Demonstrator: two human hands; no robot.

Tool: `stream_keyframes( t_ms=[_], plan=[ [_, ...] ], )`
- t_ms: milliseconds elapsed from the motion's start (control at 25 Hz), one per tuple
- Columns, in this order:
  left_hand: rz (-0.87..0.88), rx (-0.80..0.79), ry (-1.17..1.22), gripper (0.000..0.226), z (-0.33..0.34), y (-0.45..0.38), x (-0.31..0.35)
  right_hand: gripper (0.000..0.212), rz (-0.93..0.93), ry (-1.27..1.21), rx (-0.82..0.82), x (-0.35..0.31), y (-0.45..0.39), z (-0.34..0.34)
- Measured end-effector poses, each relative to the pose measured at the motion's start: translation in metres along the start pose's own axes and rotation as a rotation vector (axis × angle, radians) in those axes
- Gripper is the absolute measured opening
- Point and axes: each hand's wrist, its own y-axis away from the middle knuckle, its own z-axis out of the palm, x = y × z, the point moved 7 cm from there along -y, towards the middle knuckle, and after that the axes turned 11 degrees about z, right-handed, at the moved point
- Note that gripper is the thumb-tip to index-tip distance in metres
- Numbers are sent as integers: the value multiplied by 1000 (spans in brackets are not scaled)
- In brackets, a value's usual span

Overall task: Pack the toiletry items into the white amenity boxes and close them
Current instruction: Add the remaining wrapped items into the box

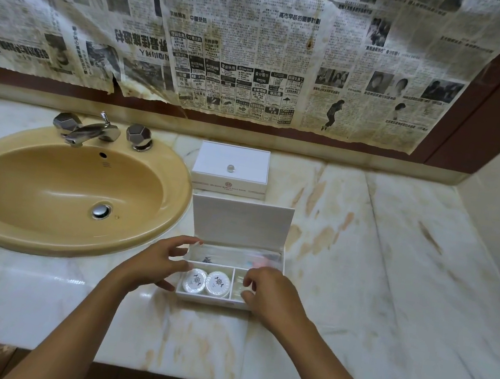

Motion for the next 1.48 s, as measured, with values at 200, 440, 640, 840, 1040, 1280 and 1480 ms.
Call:
stream_keyframes(
  t_ms=[200,440,640,840,1040,1280,1480],
  plan=[
    [7,-5,2,48,-1,-1,-1,25,-14,36,101,-2,1,-14],
    [-3,-7,17,48,-1,-2,-1,48,30,112,-115,-3,3,16],
    [-2,-11,12,47,-1,-1,1,32,26,-2,75,2,3,-14],
    [-11,-12,5,47,0,0,5,19,84,-125,323,28,4,-55],
    [-7,-15,-2,47,1,1,10,32,309,155,87,80,-2,-33],
    [-5,-17,-12,46,1,2,12,37,359,279,-127,101,8,3],
    [-6,-21,-14,46,1,2,14,25,365,206,-67,105,3,0]
  ],
)
